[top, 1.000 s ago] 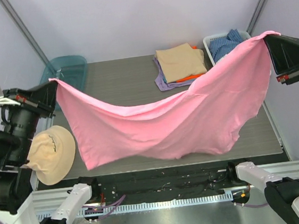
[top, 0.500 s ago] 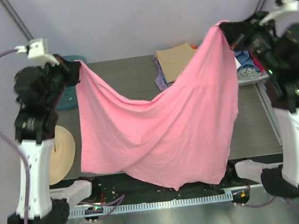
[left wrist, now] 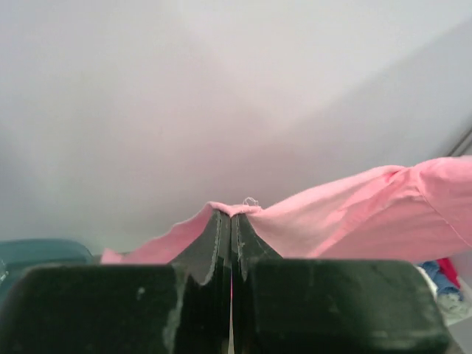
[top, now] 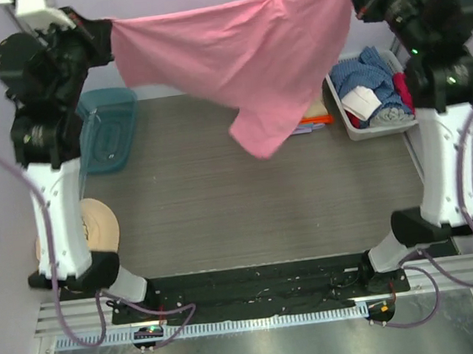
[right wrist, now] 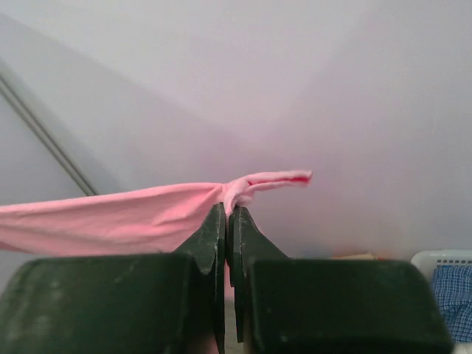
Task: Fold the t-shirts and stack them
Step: Flatten the tshirt out
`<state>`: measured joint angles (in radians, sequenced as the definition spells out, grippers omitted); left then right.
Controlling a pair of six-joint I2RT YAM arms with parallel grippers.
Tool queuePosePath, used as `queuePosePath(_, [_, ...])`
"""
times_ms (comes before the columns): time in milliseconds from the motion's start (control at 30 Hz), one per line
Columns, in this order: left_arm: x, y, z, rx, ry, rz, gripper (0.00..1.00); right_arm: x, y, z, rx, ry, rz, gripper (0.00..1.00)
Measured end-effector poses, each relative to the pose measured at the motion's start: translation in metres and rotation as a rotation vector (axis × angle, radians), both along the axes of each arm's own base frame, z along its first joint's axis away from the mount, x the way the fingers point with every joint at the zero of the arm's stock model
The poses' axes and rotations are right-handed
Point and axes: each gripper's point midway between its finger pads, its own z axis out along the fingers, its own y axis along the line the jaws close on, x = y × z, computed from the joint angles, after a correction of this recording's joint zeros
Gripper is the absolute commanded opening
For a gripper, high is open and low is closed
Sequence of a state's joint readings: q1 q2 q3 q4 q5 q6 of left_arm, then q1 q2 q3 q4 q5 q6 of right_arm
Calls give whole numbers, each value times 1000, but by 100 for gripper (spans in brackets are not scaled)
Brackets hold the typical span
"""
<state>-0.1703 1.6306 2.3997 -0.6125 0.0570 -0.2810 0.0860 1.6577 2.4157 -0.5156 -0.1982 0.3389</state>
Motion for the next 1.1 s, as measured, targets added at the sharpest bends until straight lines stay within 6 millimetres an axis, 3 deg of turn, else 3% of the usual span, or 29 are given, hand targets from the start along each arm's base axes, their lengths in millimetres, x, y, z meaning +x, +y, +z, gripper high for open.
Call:
queuePosePath(67, [-56, 9, 27, -14, -85, -3, 0, -57, -4, 25, 4, -69, 8, 1])
queuePosePath(167, [-135, 23, 35, -29, -171, -2, 0, -153, -8, 60, 12, -224, 32, 1])
queuePosePath(233, [-175, 31, 25, -41, -220, 6, 0, -212, -10, 65, 17, -312, 46, 1])
queuePosePath(267, [-191, 35, 11, -45, -228, 13, 0, -238, -11, 63, 20, -348, 55, 1])
queuePosePath(333, [-198, 38, -16, -46, -209, 21, 0, -266, -10, 50, 22, -386, 73, 1])
queuePosePath(367, [-191, 37, -34, -45, -184, 24, 0, -268, -9, 36, 22, -381, 83, 1])
queuePosePath(400, [-176, 35, -61, -45, -138, 27, 0, -259, -7, 10, 22, -343, 92, 1])
queuePosePath(467, [-138, 29, -134, -40, 21, 34, 0, -219, 0, -51, 32, -205, 111, 1])
queuePosePath(500, [-119, 26, -181, -40, 129, 39, 0, -192, 3, -93, 37, -109, 117, 1])
queuePosePath(533, [-104, 24, -233, -40, 254, 50, 0, -159, 7, -156, 47, 47, 123, 1])
queuePosePath(567, [-93, 22, -285, -41, 377, 63, 0, -139, 10, -209, 54, 185, 123, 1])
queuePosePath(600, [-88, 22, -339, -40, 505, 80, 0, -120, 13, -287, 70, 383, 123, 1])
queuePosePath(633, [-92, 24, -384, -39, 614, 100, 0, -115, 14, -342, 80, 532, 117, 1])
queuePosePath(667, [-103, 26, -426, -42, 722, 123, 0, -122, 14, -401, 93, 702, 106, 1])
queuePosePath(700, [-116, 29, -456, -52, 805, 145, 0, -139, 13, -448, 108, 850, 95, 1])
queuePosePath(733, [-124, 30, -470, -66, 849, 163, 0, -153, 14, -471, 115, 930, 90, 1])
queuePosePath(767, [-130, 32, -478, -84, 872, 182, 0, -167, 15, -484, 126, 988, 90, 1])
queuePosePath(800, [-130, 33, -478, -101, 870, 198, 0, -173, 17, -483, 131, 989, 97, 1])
queuePosePath(967, [-123, 44, -447, -169, 752, 267, 0, -174, 22, -437, 147, 825, 134, 1])
queuePosePath(1100, [-126, 53, -435, -187, 704, 316, 0, -177, 23, -428, 156, 800, 146, 1])
